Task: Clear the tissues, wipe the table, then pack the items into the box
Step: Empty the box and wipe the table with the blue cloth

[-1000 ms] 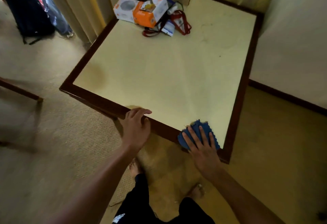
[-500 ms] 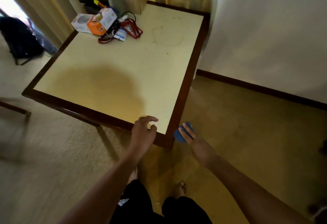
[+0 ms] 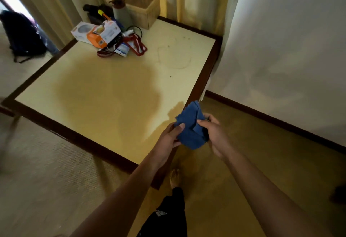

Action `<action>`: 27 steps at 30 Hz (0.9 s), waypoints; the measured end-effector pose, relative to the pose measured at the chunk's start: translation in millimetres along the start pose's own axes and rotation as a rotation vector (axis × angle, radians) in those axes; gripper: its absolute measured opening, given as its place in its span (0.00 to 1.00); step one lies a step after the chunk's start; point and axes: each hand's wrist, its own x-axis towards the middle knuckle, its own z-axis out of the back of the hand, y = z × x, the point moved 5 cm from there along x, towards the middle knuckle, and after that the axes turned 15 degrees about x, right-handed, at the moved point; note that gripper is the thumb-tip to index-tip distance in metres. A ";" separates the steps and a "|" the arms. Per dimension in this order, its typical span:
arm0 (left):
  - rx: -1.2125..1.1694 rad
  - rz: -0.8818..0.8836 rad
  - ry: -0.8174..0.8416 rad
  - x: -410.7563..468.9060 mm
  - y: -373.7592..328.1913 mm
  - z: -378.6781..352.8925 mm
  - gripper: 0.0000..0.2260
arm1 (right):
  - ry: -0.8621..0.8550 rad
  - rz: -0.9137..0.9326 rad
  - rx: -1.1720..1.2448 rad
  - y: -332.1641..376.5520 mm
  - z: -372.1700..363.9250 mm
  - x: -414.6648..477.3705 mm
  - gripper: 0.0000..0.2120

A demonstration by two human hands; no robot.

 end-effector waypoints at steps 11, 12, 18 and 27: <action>0.079 -0.028 -0.472 88.8 -52.6 71.4 0.11 | 0.227 0.221 -0.744 54.0 -48.8 132.4 0.09; 0.140 -0.005 -0.524 92.7 -56.6 81.4 0.13 | 0.245 0.248 -0.795 57.1 -56.3 141.2 0.11; 0.885 0.105 -0.850 109.9 -56.1 113.8 0.30 | 0.291 0.269 -0.972 67.7 -72.7 193.9 0.27; 1.370 0.004 -0.636 184.2 -30.5 86.8 0.29 | 0.111 0.499 -1.454 121.9 -9.0 338.4 0.36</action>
